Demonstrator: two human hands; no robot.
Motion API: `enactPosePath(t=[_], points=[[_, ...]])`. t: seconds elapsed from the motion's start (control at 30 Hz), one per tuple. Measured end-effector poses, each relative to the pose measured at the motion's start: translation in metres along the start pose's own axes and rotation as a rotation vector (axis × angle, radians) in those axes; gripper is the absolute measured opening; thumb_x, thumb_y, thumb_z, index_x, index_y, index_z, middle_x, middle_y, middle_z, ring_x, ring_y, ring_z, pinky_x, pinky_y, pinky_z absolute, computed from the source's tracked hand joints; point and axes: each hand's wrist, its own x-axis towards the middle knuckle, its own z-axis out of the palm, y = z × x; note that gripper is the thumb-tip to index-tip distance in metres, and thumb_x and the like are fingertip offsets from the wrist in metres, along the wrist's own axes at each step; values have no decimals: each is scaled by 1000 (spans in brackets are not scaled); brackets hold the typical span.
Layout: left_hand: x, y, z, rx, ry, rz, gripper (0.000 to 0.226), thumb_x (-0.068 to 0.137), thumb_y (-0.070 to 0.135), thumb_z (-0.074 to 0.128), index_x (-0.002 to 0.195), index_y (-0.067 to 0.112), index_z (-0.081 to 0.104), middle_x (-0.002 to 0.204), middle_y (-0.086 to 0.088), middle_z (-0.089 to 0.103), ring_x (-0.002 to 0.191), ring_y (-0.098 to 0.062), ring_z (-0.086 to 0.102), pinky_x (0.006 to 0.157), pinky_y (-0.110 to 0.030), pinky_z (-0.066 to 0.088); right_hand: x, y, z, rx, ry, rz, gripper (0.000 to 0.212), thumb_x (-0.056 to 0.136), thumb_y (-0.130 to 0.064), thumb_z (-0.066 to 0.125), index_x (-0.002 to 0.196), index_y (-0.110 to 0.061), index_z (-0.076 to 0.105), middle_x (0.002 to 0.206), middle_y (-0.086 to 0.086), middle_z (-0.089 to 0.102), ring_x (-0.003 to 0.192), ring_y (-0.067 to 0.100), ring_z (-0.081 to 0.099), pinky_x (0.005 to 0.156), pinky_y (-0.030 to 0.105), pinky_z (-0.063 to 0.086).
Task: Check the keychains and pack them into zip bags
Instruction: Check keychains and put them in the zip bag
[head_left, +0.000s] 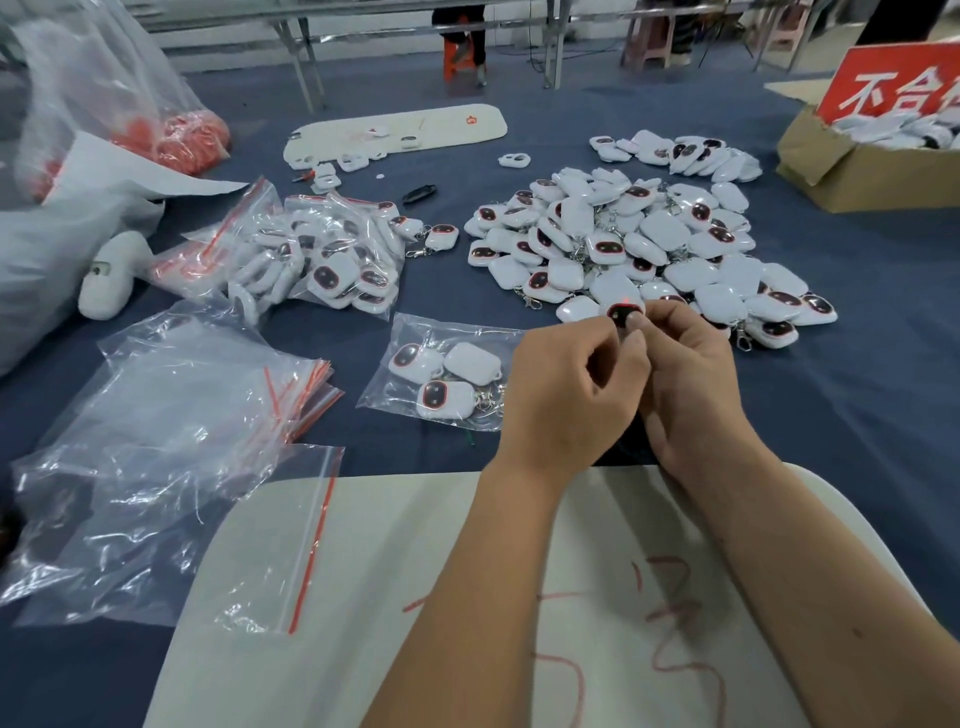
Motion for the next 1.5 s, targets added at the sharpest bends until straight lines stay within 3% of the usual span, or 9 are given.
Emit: enactPosePath(t=[0.2, 0.27, 0.37, 0.67, 0.9, 1.1, 1.2, 1.37, 1.5], points=[[6, -17, -11, 154, 196, -222, 40, 94, 25, 58, 60, 15, 37, 52, 3, 41, 55, -20, 40, 54, -39, 34, 4, 6, 4, -135, 25, -44, 14, 106, -7, 57, 96, -11, 67, 83, 1, 73, 73, 17, 74, 66, 29, 58], [6, -25, -14, 247, 189, -296, 31, 91, 21, 62, 65, 16, 45, 60, 4, 51, 60, -18, 47, 58, -36, 37, 5, 9, 3, -159, 11, -51, 6, 104, -10, 62, 105, -9, 68, 91, 1, 77, 81, 19, 78, 70, 24, 58], [7, -31, -17, 315, 120, -369, 13, 87, 17, 64, 78, 17, 56, 73, 5, 61, 71, -16, 56, 66, -32, 43, 5, 11, 0, -188, 4, -81, 19, 98, 1, 68, 115, -7, 68, 103, 6, 78, 88, 20, 79, 73, 20, 57], [8, -30, -20, 256, 93, -352, 32, 82, 38, 78, 75, 19, 54, 72, 7, 60, 70, -15, 57, 67, -36, 50, 2, 9, 1, -179, -26, -78, 22, 89, 9, 72, 104, -7, 72, 98, 11, 79, 87, 24, 79, 78, 26, 62], [9, -24, -27, 257, -69, -348, 33, 65, 46, 72, 79, 22, 53, 78, 4, 61, 74, -17, 58, 66, -37, 51, 1, 9, 2, -197, 13, -73, 19, 90, 7, 72, 101, -9, 73, 93, 8, 80, 82, 26, 80, 76, 27, 62], [10, -30, -32, 237, -26, -411, 13, 78, 14, 71, 72, 18, 60, 71, 4, 63, 68, -13, 57, 64, -25, 46, -1, 9, 4, -182, 13, -79, 22, 89, 6, 75, 97, -14, 75, 92, 3, 81, 82, 25, 80, 73, 22, 61], [9, -29, -33, 203, 71, -393, 20, 81, 12, 68, 64, 18, 60, 61, 7, 62, 59, -6, 54, 56, -12, 39, -2, 9, 3, -214, -9, -74, 22, 90, 6, 73, 97, -15, 76, 92, 5, 81, 82, 27, 80, 72, 22, 61], [10, -26, -32, 151, 160, -365, 24, 86, 17, 71, 65, 14, 61, 59, 5, 61, 57, -8, 52, 57, -13, 39, -3, 8, 3, -340, -33, -87, 27, 93, -6, 74, 116, -18, 65, 81, 5, 79, 67, 16, 76, 66, 19, 57], [10, -27, -30, 143, 148, -372, 23, 87, 13, 68, 66, 9, 60, 61, 0, 61, 63, -16, 55, 57, -18, 41, -8, 7, 8, -474, -62, -122, 17, 94, -15, 76, 104, -13, 62, 65, 8, 70, 50, 19, 67, 50, 23, 51]])
